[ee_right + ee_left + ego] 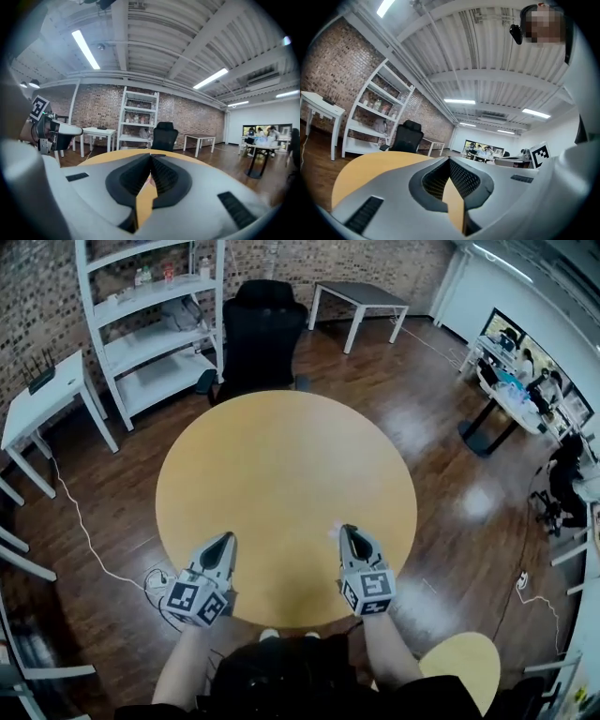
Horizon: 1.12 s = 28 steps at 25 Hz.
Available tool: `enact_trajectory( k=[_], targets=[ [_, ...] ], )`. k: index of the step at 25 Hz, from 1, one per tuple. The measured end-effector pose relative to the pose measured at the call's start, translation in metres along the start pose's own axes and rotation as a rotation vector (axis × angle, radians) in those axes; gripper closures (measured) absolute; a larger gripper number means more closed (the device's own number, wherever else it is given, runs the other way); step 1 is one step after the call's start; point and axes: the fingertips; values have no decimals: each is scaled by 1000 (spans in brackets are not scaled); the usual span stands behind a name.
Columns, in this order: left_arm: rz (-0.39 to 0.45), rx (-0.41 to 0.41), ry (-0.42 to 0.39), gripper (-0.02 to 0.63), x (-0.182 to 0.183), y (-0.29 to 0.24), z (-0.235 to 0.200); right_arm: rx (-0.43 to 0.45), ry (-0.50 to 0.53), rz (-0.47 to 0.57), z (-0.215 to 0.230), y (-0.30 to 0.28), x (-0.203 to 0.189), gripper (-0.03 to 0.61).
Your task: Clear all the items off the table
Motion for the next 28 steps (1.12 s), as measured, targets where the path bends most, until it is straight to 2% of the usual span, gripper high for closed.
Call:
enact_trajectory(
  k=[4,7,11,15,20,28],
  targets=[
    [-7,-178,20,614,-11,-47,43,-222,-2,15,54,61,-6,576],
    [-19,-296,50,614,-19,-79,93,-366,-13,6,100,120,-13,576],
    [-55,-504,86,614,-43,-112,194,-596,-52,18,162,227,-24,576],
    [-96,-687,125,614,-70,-121,297,-785,-86,14,201,332,-41,575],
    [-140,-858,146,614,-99,-105,410,-954,-118,13,233,447,-65,576],
    [-241,-1014,182,614,-151,-72,550,-1118,-149,29,243,581,-91,577]
  ],
)
Point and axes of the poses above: the fingertips, and each gripper's own axes: y backward along the fingers, z to its right, x out of its top, and after that the axes turned 3 degrees about z, right-handed
